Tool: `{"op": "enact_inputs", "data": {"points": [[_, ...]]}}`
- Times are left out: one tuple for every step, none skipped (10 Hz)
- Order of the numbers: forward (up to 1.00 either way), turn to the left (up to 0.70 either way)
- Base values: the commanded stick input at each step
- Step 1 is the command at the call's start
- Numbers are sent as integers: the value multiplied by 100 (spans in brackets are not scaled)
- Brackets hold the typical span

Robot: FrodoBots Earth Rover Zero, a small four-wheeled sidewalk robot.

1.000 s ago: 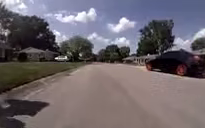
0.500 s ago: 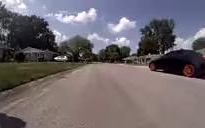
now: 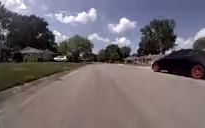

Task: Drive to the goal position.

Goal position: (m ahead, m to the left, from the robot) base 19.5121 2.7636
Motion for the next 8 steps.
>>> {"op": "enact_inputs", "data": {"points": [[100,18],[100,40],[100,39],[100,19],[100,0],[100,0],[100,0],[100,2]]}}
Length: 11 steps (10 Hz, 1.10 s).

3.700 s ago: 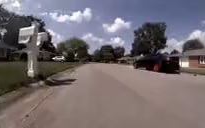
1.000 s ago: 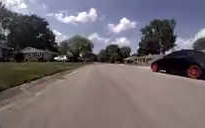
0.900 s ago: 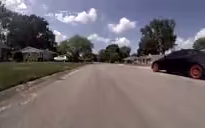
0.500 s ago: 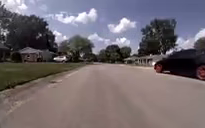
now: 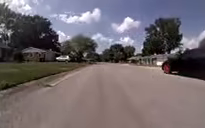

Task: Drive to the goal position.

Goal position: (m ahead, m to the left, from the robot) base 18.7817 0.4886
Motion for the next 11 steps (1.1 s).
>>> {"op": "enact_inputs", "data": {"points": [[100,1],[100,0],[100,0],[100,0],[100,0],[100,0],[100,0],[100,0],[100,0],[100,0],[100,0]]}}
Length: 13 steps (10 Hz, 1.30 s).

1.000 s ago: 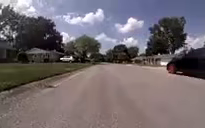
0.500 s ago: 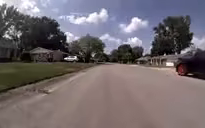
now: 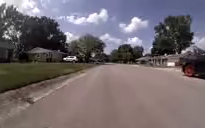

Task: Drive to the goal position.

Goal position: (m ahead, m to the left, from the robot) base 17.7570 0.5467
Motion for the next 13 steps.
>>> {"op": "enact_inputs", "data": {"points": [[100,0],[100,0],[100,0],[100,0],[100,0],[100,0],[100,2],[100,0],[100,0],[100,0],[100,0],[100,0],[100,0]]}}
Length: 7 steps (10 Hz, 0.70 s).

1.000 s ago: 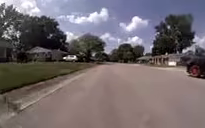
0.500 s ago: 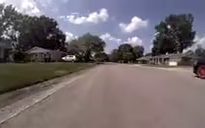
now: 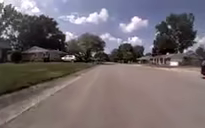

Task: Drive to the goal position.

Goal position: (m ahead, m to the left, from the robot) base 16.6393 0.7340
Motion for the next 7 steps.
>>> {"op": "enact_inputs", "data": {"points": [[100,0],[100,0],[100,0],[100,0],[100,0],[100,0],[100,0]]}}
